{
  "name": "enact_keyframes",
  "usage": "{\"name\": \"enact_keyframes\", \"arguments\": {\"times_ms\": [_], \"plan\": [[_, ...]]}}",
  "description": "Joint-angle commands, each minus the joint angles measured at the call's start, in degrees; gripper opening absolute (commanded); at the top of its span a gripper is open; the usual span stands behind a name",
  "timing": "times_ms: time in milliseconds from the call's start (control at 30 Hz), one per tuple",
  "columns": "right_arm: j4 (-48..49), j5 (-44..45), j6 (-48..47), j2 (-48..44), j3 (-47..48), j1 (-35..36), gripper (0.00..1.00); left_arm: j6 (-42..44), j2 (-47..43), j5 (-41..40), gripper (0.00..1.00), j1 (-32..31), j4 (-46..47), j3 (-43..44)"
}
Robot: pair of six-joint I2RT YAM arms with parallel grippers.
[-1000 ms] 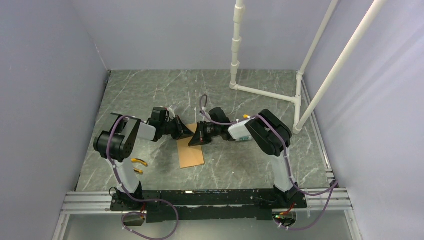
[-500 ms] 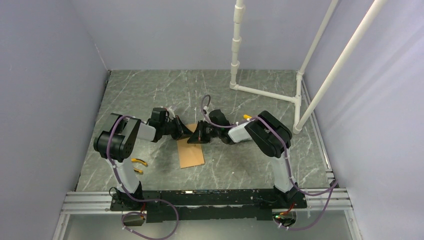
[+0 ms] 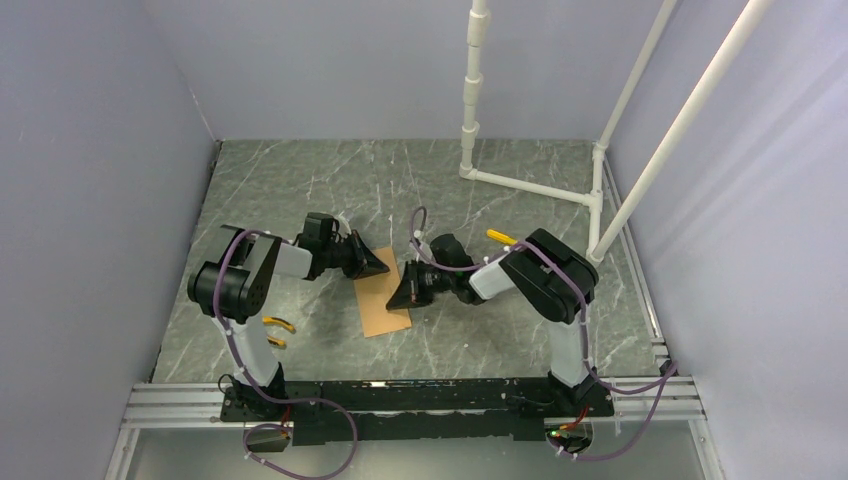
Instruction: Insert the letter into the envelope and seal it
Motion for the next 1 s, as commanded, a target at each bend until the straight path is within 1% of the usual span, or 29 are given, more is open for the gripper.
{"name": "enact_keyframes", "arguments": {"times_ms": [0, 100, 200, 367, 467, 600, 767, 967], "plan": [[-11.12, 1.76, -6.01, -1.16, -4.14, 0.97, 0.00, 5.51, 4.44, -11.38, 0.02, 0.81, -12.70, -2.39], [-13.00, 3.22, -6.97, -2.60, -3.87, 0.98, 0.00, 5.77, 4.55, -11.26, 0.02, 0.81, -12.93, -2.22], [-12.45, 4.55, -6.23, -0.92, -1.40, 0.80, 0.00, 5.90, 4.56, -11.21, 0.02, 0.87, -13.01, -2.20], [-5.59, 5.19, -1.68, 4.67, 4.02, 0.80, 0.00, 6.24, 4.46, -11.17, 0.02, 0.94, -13.29, -2.38], [-3.83, 6.07, -0.03, 6.87, 6.97, 0.64, 0.00, 6.28, 4.80, -10.45, 0.02, 0.98, -12.93, -2.60], [-0.14, 5.61, 2.75, 8.97, 8.58, -0.42, 0.00, 5.89, 5.16, -9.92, 0.02, 0.99, -12.12, -3.07], [3.20, 3.46, 3.56, 7.49, 5.60, -0.73, 0.00, 6.10, 4.97, -9.93, 0.03, 0.99, -12.37, -3.18], [8.60, 0.76, 2.28, -0.28, -3.34, -0.69, 0.00, 6.37, 4.61, -9.92, 0.02, 0.99, -12.74, -3.09]]}}
